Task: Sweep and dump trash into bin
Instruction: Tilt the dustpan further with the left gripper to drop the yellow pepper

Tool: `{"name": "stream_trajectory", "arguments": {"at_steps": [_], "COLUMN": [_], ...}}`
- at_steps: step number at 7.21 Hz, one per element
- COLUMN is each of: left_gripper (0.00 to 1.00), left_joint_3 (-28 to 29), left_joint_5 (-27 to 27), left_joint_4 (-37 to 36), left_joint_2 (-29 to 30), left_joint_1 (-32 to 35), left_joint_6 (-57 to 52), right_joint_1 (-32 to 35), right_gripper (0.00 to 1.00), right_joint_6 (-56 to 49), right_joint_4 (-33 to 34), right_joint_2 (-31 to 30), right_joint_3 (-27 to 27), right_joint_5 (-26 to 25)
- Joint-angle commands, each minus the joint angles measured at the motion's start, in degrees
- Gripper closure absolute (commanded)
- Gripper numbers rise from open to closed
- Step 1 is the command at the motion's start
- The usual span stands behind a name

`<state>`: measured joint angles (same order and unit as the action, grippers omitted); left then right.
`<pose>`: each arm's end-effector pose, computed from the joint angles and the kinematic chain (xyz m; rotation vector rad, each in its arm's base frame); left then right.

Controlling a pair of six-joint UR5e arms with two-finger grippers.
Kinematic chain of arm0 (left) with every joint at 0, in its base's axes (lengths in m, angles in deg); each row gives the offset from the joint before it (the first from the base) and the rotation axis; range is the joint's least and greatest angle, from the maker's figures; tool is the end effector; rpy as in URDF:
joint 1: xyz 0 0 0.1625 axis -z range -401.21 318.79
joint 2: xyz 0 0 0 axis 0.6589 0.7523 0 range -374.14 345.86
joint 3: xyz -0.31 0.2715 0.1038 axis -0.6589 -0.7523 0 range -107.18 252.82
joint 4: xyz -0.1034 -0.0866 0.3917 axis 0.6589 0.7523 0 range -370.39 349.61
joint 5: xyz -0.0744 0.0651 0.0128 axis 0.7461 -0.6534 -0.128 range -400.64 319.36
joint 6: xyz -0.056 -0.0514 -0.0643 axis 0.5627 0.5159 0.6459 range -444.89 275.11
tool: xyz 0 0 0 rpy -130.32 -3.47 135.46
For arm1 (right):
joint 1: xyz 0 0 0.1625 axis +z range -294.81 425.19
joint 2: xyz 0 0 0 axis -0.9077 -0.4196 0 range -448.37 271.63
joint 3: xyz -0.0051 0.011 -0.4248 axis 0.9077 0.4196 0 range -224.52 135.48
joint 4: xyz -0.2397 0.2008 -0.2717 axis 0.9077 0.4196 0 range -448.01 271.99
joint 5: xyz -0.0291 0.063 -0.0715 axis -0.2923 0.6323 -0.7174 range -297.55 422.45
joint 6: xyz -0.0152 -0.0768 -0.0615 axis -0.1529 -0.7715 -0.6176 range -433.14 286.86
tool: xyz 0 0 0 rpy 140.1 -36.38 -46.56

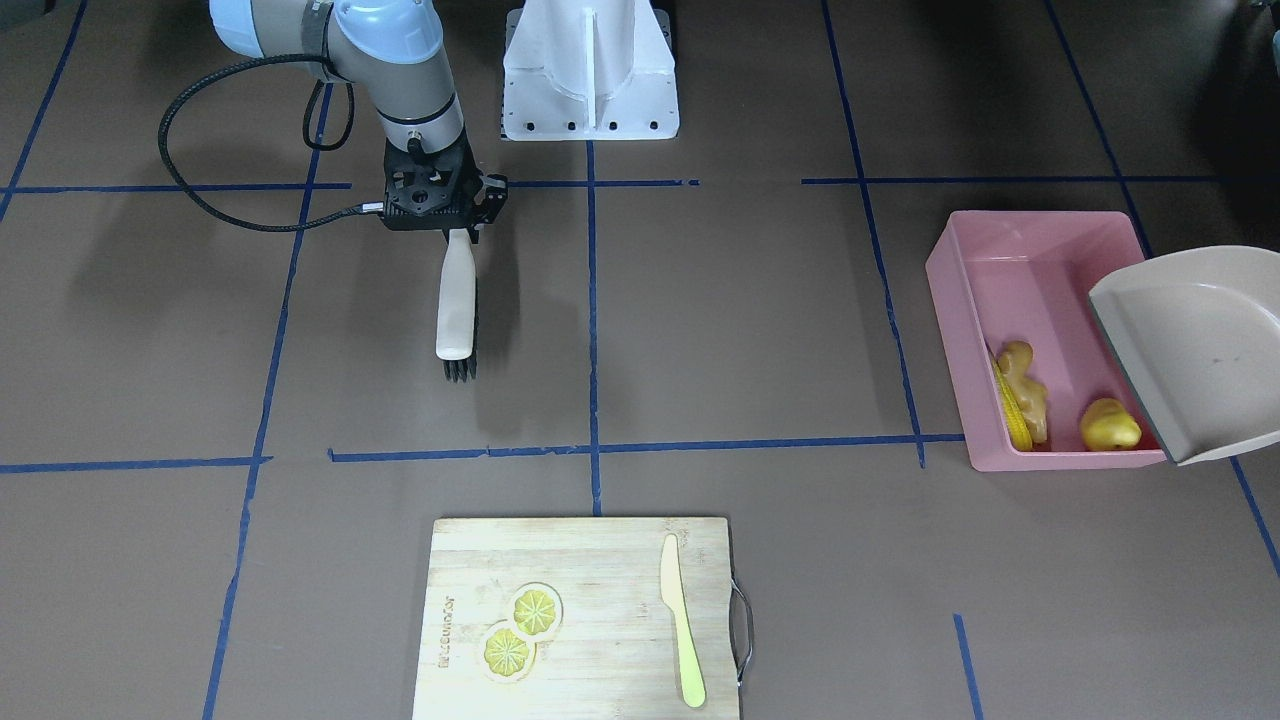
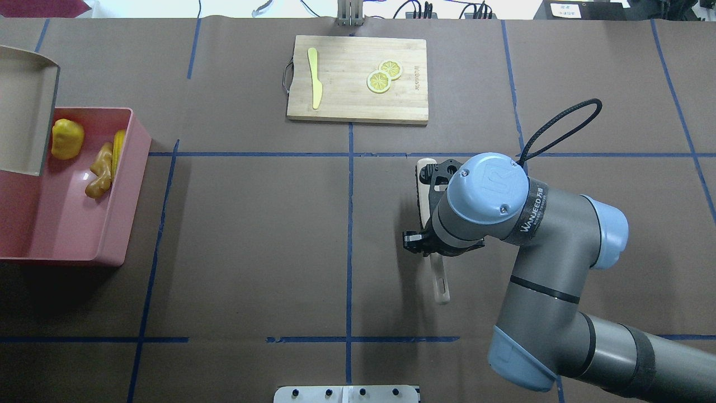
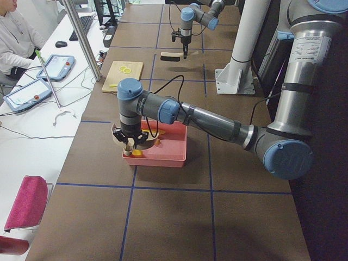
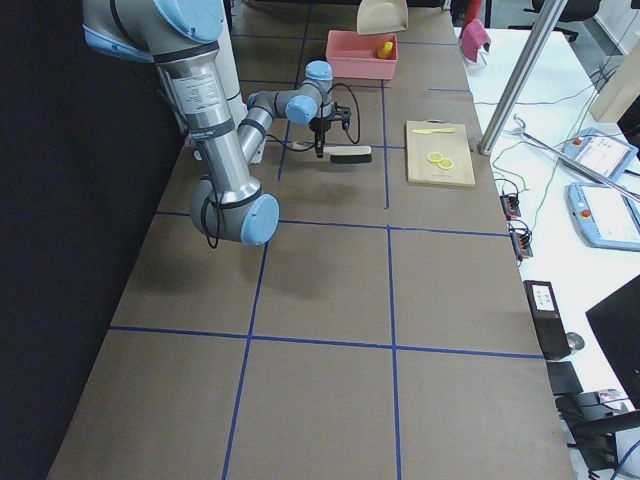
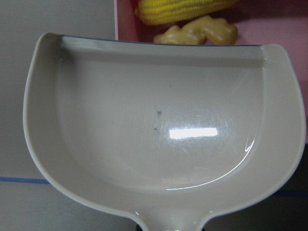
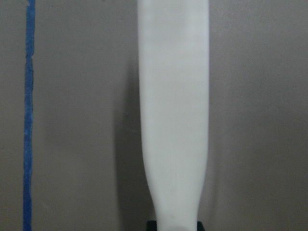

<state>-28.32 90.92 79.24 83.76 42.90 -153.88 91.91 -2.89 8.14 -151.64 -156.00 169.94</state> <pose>-0.0108 -0.5514 0.4940 0.6968 0.4881 1.3522 -0.4806 -0.3577 0.2534 0.0196 -0.7837 0.0033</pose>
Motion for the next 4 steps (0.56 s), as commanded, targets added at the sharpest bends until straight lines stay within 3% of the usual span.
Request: {"name": "stream_trajectory", "arguments": {"at_steps": [1, 4], "left_gripper": [1.00, 1.00], "left_joint_3": [-0.7, -0.7], "left_joint_5": [5.4, 9.3], "left_joint_4": [3.9, 18.1], "left_joint_2": [1.2, 1.2], "left_joint_1": [-0.2, -7.3], "left_joint_6": [14.0, 31.1], "right_joint_1": [-0.1, 0.0], "right_gripper": [1.00, 1.00], "right_joint_6": [0.3, 0.4], "right_joint_4": [0.0, 0.0], "right_joint_2": [0.1, 0.2], "right_joint_3": [-0.1, -0.2], "right_joint_5": [0.0, 0.0]}}
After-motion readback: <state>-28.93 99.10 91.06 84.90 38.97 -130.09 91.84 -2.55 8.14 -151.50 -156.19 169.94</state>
